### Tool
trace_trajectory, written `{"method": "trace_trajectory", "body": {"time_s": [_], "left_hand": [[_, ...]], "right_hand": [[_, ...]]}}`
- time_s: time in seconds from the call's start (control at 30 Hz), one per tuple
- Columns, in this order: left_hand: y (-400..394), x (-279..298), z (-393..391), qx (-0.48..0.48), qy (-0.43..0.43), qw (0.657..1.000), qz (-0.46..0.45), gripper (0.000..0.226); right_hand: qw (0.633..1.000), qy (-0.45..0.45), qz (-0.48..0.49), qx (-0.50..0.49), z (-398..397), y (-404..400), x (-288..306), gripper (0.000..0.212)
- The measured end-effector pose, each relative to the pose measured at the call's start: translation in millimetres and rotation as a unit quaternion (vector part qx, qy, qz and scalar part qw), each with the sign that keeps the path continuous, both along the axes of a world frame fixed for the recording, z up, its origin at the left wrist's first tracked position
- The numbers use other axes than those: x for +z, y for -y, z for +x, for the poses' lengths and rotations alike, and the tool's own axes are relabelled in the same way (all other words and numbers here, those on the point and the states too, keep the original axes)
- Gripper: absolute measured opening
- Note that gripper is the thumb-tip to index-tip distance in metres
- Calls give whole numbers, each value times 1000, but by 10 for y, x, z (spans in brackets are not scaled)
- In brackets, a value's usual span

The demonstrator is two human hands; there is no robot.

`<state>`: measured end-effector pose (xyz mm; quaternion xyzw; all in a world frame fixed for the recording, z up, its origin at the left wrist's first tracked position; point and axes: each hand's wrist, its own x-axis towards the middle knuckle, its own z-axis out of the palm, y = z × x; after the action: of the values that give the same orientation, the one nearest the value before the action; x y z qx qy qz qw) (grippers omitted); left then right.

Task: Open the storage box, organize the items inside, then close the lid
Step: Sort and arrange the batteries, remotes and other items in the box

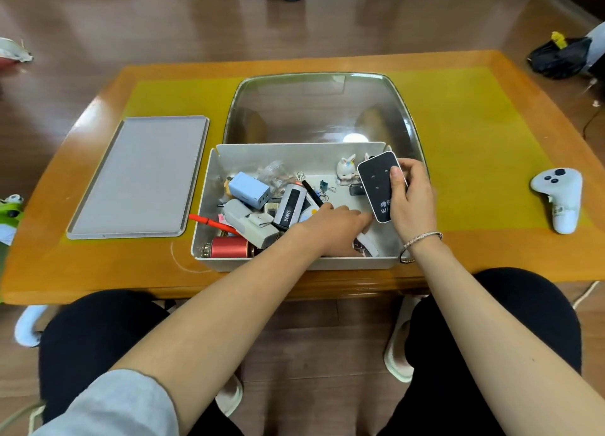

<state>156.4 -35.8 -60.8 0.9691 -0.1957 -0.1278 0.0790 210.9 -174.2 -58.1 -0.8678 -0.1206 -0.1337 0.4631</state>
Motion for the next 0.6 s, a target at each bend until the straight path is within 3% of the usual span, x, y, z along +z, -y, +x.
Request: {"method": "trace_trajectory", "body": {"time_s": [0.17, 0.27, 0.43, 0.6], "left_hand": [[-5, -22, 10, -13, -14, 999, 32, 50], [-7, 11, 21, -21, -10, 1000, 17, 38], [-145, 105, -72, 51, 4, 994, -92, 33], [-446, 331, -312, 152, 24, 962, -225, 39]], "right_hand": [[1000, 4, -14, 0, -4, -1, 2, 27], [1000, 3, -19, -1, -2, -1, 3, 27], [1000, 9, 5, 3, 1, 7, 4, 25], [1000, 6, 4, -1, -7, 3, 15, 26]]}}
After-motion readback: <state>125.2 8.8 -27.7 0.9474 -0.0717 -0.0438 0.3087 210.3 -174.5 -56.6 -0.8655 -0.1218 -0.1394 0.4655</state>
